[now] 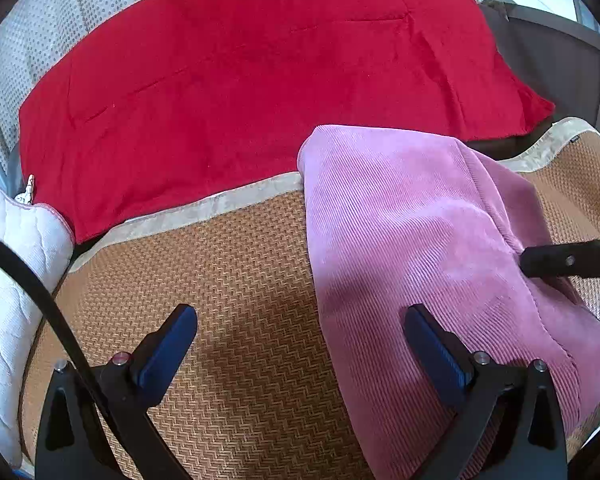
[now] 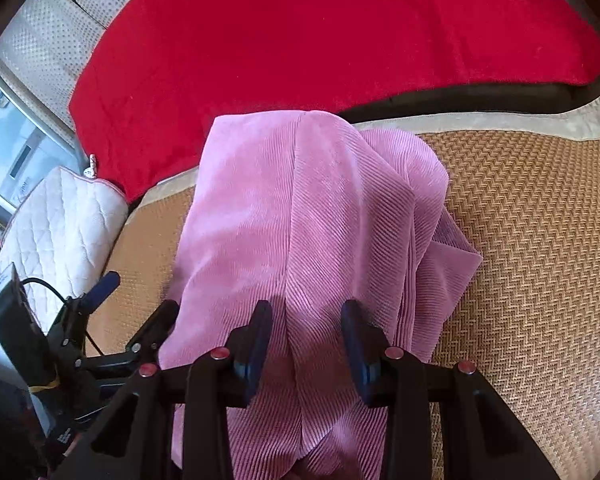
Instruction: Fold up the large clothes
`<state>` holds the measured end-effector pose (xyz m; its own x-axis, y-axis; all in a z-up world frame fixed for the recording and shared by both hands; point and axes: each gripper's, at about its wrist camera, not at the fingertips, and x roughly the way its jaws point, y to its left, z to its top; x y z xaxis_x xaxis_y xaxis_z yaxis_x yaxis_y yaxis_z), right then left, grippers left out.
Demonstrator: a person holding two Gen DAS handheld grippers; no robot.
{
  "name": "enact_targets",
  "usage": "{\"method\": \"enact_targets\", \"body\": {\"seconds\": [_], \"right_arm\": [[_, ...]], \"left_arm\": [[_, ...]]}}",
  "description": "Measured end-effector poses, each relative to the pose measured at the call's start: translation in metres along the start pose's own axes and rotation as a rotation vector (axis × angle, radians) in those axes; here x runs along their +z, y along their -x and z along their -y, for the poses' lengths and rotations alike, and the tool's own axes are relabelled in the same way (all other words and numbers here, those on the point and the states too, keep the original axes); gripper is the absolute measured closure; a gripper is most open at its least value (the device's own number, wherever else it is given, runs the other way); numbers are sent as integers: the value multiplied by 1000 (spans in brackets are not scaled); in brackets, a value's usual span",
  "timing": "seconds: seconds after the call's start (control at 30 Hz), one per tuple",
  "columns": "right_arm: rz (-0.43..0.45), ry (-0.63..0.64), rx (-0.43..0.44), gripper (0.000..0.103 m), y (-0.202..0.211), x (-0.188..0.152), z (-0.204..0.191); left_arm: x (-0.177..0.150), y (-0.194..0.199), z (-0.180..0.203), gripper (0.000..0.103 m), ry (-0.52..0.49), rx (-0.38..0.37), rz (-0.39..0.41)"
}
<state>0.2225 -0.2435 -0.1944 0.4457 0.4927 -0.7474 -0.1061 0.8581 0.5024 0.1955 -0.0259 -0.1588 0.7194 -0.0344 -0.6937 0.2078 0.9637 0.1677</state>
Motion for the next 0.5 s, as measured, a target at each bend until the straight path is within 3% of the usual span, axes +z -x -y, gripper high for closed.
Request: {"method": "enact_targets", "body": {"seconds": [0.23, 0.5], "right_arm": [[11, 33, 13, 63, 17, -4, 0], [-19, 71, -31, 62, -5, -13, -3]], "left_arm": [[1, 5, -8, 0, -3, 6, 17], [-9, -4, -5, 0, -32, 30, 3]]}}
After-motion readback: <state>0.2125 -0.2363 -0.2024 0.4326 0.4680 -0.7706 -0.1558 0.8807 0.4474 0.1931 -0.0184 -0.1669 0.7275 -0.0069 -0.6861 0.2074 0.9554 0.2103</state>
